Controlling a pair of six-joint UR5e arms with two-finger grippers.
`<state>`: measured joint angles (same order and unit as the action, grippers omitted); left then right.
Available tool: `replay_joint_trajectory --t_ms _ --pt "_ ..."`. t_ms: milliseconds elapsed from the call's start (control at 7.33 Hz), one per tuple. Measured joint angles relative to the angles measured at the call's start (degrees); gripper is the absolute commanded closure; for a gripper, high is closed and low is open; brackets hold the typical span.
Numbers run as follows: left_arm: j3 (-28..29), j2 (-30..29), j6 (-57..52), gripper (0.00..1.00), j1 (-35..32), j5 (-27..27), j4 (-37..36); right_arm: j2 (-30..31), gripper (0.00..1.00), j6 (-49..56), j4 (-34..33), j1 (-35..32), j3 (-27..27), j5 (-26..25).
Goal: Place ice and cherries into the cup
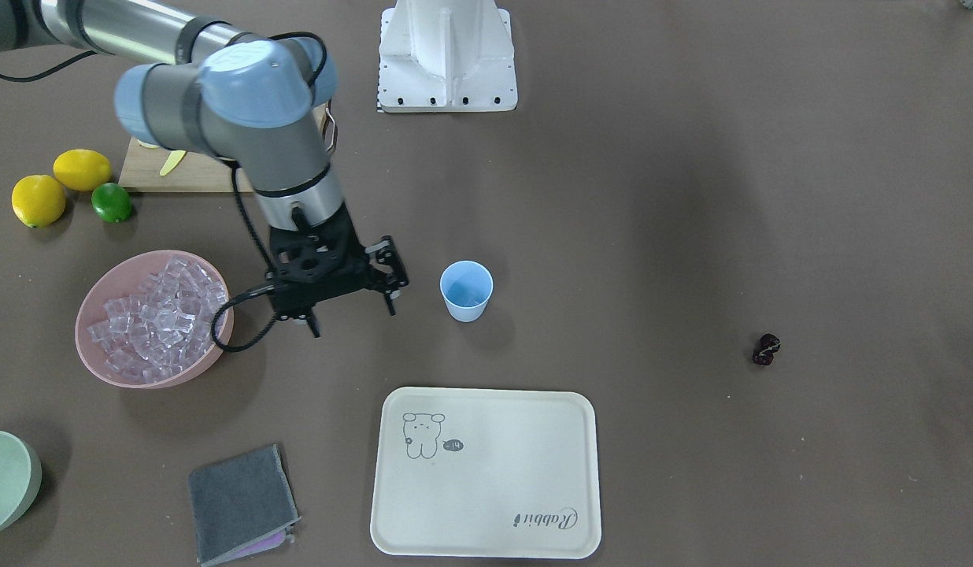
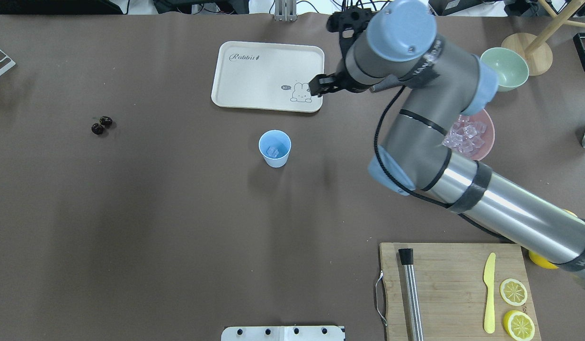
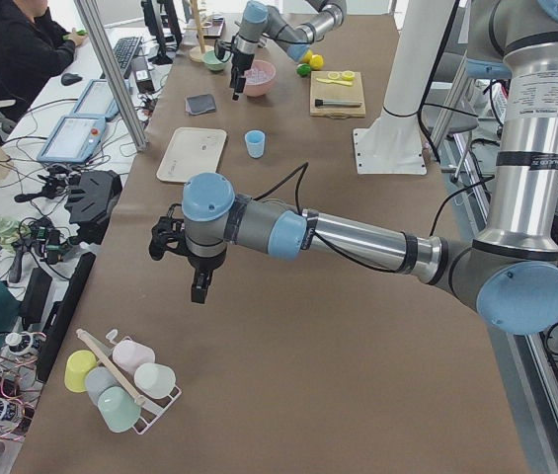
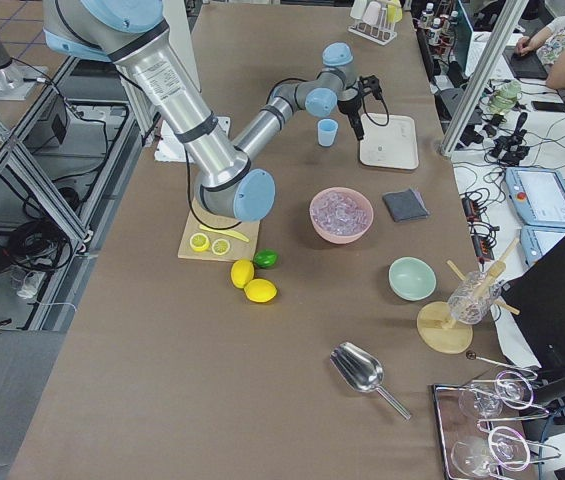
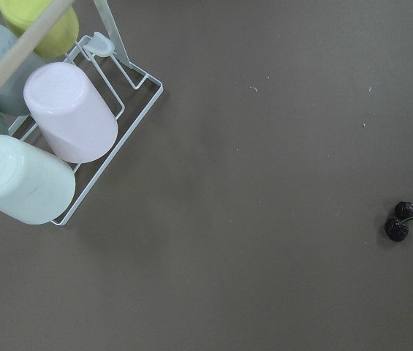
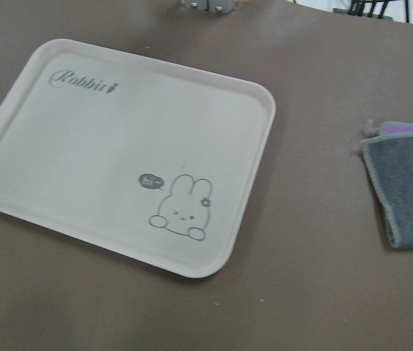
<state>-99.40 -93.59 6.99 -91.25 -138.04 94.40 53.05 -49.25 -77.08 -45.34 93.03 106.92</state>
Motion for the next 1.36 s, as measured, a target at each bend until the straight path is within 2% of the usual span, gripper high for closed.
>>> replay_joint_trajectory --t_ms 273,409,545,818,1091,1364 --pt "-0.69 0.50 0.03 0.02 -0.12 0.09 0.29 9.66 0.03 7.44 2.49 -6.87 2.14 9.82" --pt "-0.70 0.62 -0.01 0.02 -0.18 0.14 0.35 13.55 0.03 10.78 4.13 -8.61 2.85 12.35" --pt "-0.69 0.65 -0.04 0.02 -0.21 0.17 0.40 15.70 0.03 12.35 5.03 -8.70 2.86 13.15" --pt "-0.30 0.61 -0.13 0.02 -0.23 0.22 0.43 17.66 0.06 13.12 5.54 -6.09 2.14 11.50" --pt "0.23 0.53 -0.25 0.02 -0.17 0.23 0.58 18.77 0.06 15.26 5.39 -5.07 1.77 9.88" --pt "0.51 0.52 -0.29 0.02 -0.16 0.34 0.83 19.18 0.06 18.14 5.17 -5.90 1.22 10.30"
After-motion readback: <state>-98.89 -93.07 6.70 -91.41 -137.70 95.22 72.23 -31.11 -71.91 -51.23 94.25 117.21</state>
